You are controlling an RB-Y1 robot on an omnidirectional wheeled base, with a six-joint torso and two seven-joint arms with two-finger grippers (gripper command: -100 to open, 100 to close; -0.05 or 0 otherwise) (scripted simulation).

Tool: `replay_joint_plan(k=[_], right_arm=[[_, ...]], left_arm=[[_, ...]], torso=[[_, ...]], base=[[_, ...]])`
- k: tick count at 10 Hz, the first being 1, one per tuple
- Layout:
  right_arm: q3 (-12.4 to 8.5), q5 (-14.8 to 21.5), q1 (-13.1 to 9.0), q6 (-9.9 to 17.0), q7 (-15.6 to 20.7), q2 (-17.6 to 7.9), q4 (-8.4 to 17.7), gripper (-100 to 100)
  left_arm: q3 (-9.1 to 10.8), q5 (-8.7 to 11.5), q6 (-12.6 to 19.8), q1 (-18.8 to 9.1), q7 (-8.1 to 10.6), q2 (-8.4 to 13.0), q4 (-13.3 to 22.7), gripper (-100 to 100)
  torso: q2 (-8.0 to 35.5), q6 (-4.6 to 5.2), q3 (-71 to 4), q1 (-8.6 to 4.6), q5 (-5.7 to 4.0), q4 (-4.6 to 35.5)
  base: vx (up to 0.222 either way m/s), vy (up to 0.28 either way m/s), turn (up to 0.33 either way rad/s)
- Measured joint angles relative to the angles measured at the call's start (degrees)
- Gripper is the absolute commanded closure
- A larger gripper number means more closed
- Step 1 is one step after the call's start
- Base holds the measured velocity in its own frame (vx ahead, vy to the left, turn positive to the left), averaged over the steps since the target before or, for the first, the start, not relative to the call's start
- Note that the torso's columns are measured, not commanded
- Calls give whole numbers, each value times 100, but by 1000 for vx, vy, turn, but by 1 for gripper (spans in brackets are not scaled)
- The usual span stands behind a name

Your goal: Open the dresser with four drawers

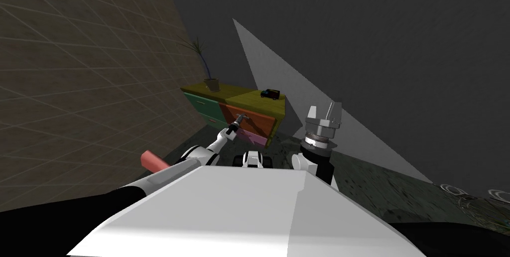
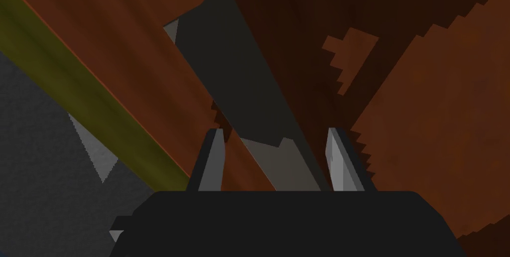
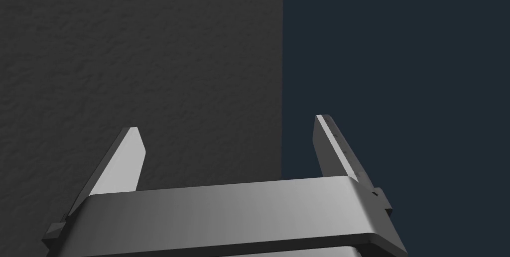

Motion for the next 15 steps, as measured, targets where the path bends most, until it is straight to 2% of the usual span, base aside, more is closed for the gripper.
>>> replay_joint_plan(k=[3, 7, 11, 15], right_arm=[[0, 0, 0, 0, 0, 0, 0, 0], [0, 0, 0, 0, 0, 0, 0, 0], [0, 0, 0, 0, 0, 0, 0, 0], [0, 0, 0, 0, 0, 0, 0, 0]], left_arm=[[-15, -16, 69, 303, 24, 39, -372, 100], [-53, -94, 343, 1049, 33, 144, -1399, 100], [-45, -155, 404, 1622, 0, 196, -2059, 100], [-80, -211, 617, 2299, 12, 283, -2962, 100]], torso=[[5, 4, 4, 1, -1, -3], [-6, 2, -3, 4, 4, -18], [-18, 6, -8, 8, 10, -33], [-6, 4, -3, 2, 7, -22]], base=[[25, 3, -16], [64, -5, -30], [49, 1, -25], [47, 1, -24]])
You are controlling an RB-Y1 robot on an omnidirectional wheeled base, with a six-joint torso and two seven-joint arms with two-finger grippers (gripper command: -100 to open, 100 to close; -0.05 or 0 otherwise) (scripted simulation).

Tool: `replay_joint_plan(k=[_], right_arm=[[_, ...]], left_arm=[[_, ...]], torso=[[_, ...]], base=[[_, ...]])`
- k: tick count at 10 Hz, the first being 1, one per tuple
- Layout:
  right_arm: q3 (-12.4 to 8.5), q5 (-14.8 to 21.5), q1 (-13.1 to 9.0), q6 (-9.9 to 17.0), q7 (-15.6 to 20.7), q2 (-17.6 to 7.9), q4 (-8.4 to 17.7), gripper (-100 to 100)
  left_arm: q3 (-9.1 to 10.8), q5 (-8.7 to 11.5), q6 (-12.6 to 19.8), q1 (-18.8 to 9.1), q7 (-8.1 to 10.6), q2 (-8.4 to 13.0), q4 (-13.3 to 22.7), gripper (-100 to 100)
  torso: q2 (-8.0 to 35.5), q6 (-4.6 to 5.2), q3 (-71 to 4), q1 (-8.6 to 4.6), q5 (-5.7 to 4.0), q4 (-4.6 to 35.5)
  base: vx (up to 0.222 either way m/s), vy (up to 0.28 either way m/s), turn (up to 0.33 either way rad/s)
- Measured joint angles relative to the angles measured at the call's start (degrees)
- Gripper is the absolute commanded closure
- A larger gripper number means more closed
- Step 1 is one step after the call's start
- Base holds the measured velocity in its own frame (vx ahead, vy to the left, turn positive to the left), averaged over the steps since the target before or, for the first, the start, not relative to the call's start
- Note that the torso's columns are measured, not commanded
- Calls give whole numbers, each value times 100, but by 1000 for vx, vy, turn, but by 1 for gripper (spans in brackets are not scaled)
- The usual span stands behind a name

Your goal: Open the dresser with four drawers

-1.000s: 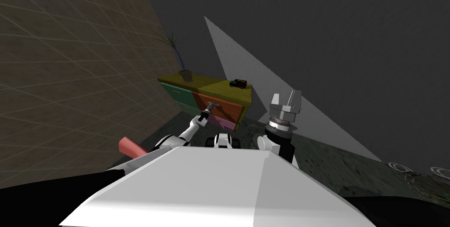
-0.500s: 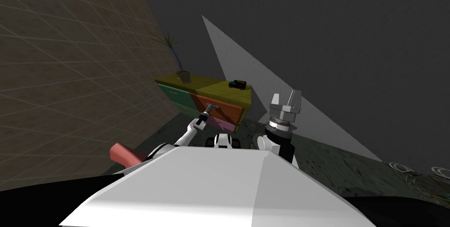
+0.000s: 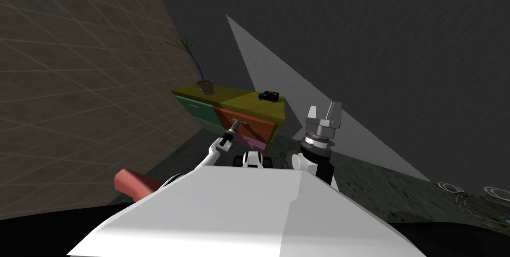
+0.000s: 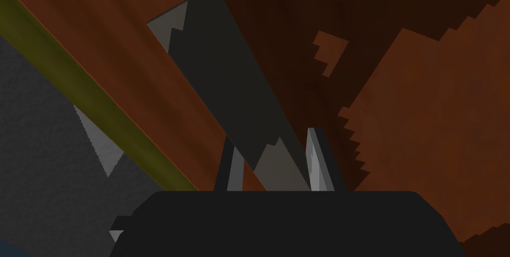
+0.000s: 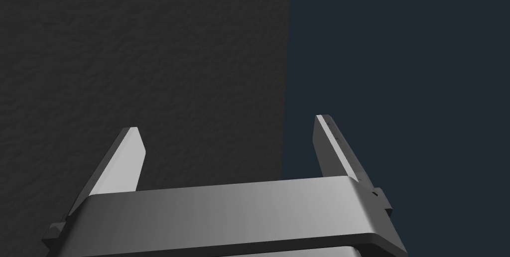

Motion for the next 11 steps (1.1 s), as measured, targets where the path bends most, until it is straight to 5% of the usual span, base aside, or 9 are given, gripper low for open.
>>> replay_joint_plan(k=[11], right_arm=[[0, 0, 0, 0, 0, 0, 0, 0]], left_arm=[[-36, -166, 357, 1663, -50, 132, -1875, 100]], torso=[[15, 2, 9, -12, -4, 11]], base=[[43, 0, -20]])
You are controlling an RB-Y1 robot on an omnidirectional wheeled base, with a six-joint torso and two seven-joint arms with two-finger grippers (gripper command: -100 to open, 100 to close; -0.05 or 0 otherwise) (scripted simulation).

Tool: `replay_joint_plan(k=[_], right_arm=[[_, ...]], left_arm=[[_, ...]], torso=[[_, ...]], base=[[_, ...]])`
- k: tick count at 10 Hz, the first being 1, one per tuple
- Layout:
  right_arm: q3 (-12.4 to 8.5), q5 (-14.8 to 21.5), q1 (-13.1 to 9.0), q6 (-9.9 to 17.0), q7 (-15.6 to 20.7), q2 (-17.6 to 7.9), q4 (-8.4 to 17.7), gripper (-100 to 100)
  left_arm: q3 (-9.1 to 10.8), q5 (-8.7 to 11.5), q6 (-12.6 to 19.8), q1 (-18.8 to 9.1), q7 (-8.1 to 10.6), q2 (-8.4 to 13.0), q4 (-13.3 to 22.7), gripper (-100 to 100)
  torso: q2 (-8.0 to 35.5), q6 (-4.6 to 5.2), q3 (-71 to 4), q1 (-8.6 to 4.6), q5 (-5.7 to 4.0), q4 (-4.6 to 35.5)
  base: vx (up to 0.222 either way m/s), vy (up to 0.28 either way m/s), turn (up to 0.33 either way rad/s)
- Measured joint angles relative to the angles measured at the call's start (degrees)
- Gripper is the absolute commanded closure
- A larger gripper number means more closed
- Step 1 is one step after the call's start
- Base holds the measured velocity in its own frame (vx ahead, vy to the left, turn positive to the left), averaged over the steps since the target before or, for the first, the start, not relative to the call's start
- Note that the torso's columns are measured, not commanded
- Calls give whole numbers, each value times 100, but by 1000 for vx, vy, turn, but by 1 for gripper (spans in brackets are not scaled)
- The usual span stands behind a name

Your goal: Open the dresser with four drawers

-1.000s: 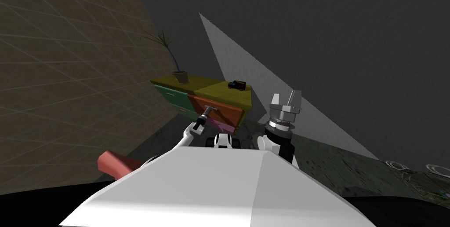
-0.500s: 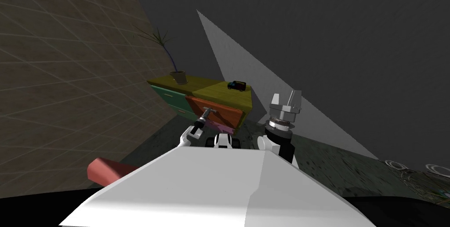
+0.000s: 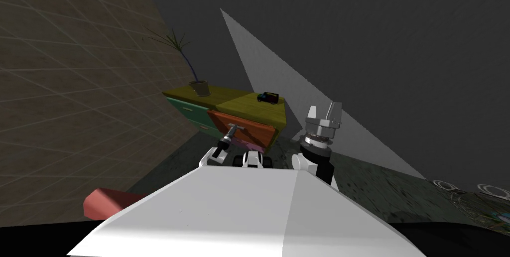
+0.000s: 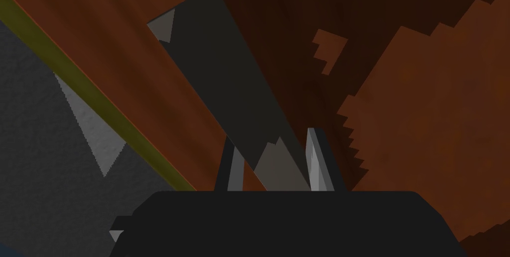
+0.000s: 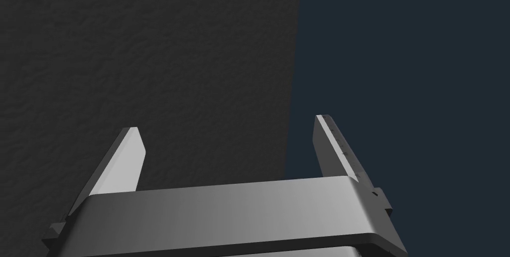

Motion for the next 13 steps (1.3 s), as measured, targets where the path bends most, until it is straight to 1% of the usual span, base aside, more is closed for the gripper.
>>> replay_joint_plan(k=[1, 2, 4, 6, 7, 10, 11, 13], right_arm=[[0, 0, 0, 0, 0, 0, 0, 0], [0, 0, 0, 0, 0, 0, 0, 0], [0, 0, -2, 1, 0, 0, 1, 0], [0, 0, -2, 1, 0, 0, 1, 0], [0, 0, -2, 1, 0, 0, 1, 0], [0, 0, -3, 1, 0, 0, 1, 0], [0, 0, -2, 1, 0, 0, 1, 0], [0, 0, -1, 0, 0, 0, 0, 0]], left_arm=[[-8, -2, 14, 111, 7, 21, -131, 100], [-8, -1, 16, 119, 10, 22, -150, 100], [-56, -3, 100, 221, 52, 93, -376, 100], [-96, -3, 209, 347, 96, 175, -576, 100], [-101, -3, 234, 372, 101, 181, -568, 100], [-171, -20, 174, 538, 114, 239, -741, 100], [-192, -19, 159, 601, 126, 286, -803, -100], [-205, 11, 400, 701, 209, 426, -1167, -100]], torso=[[11, -3, 5, 3, -2, 9], [16, -4, 9, 7, -2, 15], [67, -13, 38, 20, -5, 38], [55, -7, 28, -11, -20, 52], [19, -2, 7, -22, -23, 44], [59, -8, 30, 2, -17, 52], [52, -9, 25, -10, -24, 58], [-20, -4, -15, -13, -15, 20]], base=[[6, 1, 4], [-90, 16, 31], [-160, 46, 32], [-113, 15, 24], [-126, 38, 49], [-177, 64, 43], [-69, 16, 13], [23, -9, 2]])
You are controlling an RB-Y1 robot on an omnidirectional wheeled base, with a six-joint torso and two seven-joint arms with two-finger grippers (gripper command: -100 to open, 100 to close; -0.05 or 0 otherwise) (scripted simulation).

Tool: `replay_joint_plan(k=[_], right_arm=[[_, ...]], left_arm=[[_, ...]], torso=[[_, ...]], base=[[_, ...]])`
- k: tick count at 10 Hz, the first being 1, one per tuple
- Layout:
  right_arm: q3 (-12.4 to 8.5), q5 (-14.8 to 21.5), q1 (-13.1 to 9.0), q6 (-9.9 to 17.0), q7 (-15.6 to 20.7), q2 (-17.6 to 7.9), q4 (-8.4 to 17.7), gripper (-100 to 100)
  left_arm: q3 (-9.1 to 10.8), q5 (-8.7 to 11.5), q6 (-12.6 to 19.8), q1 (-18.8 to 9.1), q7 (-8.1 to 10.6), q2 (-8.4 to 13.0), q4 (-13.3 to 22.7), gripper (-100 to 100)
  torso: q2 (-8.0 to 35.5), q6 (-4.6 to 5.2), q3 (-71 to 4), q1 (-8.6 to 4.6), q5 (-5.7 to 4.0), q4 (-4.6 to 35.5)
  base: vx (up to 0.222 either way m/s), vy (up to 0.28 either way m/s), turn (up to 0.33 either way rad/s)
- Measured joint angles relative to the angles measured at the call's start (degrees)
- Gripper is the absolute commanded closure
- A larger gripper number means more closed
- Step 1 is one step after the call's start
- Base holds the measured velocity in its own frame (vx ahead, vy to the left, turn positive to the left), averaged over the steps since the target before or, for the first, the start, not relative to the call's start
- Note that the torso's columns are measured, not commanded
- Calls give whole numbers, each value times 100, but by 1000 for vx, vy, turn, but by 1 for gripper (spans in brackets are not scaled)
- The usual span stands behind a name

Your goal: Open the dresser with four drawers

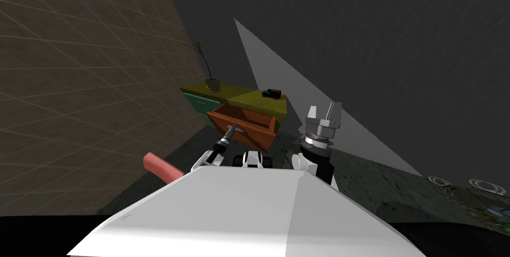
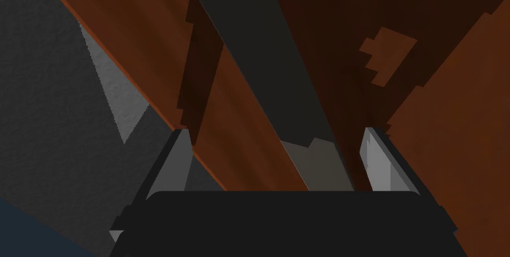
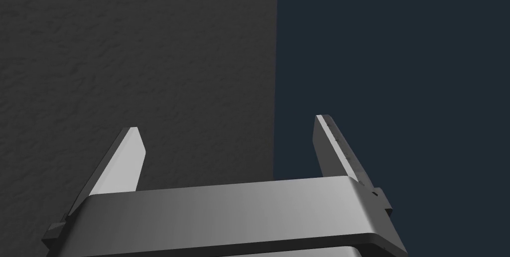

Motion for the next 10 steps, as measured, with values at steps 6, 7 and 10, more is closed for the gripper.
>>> replay_joint_plan(k=[6, 7, 10], right_arm=[[0, 0, 0, 0, 0, 0, 0, 0], [0, 0, 0, 0, 0, 0, 0, 0], [0, 0, 0, 0, 0, 0, 0, 0]], left_arm=[[-54, 76, 608, 221, 208, 332, -789, -100], [-59, 79, 657, 225, 224, 349, -828, -100], [-86, 86, 815, 300, 253, 399, -978, 0]], torso=[[93, -27, 42, 7, -22, 54], [95, -25, 42, 7, -23, 59], [94, -18, 45, -3, -22, 51]], base=[[9, -11, -2], [0, 0, 0], [2, 0, -3]])
